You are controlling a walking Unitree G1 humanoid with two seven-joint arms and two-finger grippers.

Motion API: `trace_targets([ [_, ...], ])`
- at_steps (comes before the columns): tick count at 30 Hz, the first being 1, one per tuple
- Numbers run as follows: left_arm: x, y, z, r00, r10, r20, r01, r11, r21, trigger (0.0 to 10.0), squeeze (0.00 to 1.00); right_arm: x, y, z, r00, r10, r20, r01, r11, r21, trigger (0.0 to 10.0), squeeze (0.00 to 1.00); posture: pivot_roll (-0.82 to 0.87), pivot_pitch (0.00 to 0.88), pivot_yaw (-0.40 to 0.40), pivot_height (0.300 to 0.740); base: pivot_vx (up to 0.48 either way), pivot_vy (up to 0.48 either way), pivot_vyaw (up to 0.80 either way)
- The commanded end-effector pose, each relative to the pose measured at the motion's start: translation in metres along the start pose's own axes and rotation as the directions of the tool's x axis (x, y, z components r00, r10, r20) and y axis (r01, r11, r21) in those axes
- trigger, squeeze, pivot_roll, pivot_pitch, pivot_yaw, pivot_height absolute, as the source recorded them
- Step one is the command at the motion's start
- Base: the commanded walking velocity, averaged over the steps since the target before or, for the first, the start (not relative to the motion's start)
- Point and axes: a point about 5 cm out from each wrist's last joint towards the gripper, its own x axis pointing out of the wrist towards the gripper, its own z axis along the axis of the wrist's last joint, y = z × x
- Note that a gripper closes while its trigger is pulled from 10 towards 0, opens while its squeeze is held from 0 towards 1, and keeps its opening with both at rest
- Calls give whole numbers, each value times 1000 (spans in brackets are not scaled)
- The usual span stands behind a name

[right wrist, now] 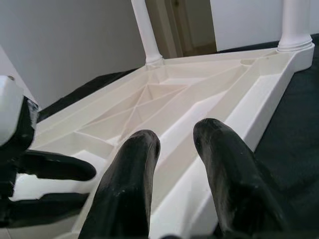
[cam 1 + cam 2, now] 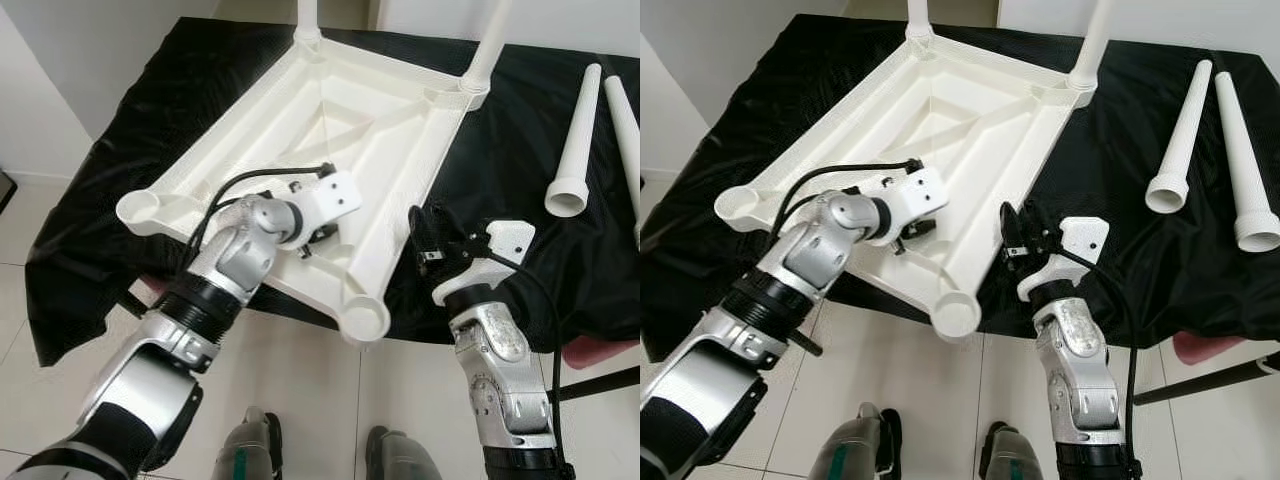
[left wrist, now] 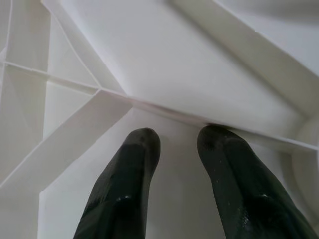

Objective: Building children table

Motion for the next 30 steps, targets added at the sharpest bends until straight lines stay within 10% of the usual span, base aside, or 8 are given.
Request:
trace_targets([
  [1, 3, -2, 11, 999, 31, 39, -32, 999, 30, 10000, 0, 1, 1, -2, 1000, 2, -3, -2, 1000, 1, 10000, 0, -13, 92, 59, 740, 0, 0, 0],
  [18, -35, 52, 10, 960, 238, 145, -233, 971, -50, 10000, 0, 3, -1, -3, 1000, 5, 4, -5, 1000, -12, 10000, 0, -9, 64, 56, 740, 0, 0, 0],
  [30, -64, 49, 6, 948, 64, 313, -31, 993, -110, 10000, 0, 13, -12, -1, 1000, 19, 8, -19, 999, -40, 10000, 0, 31, 70, 5, 740, 0, 0, 0],
])
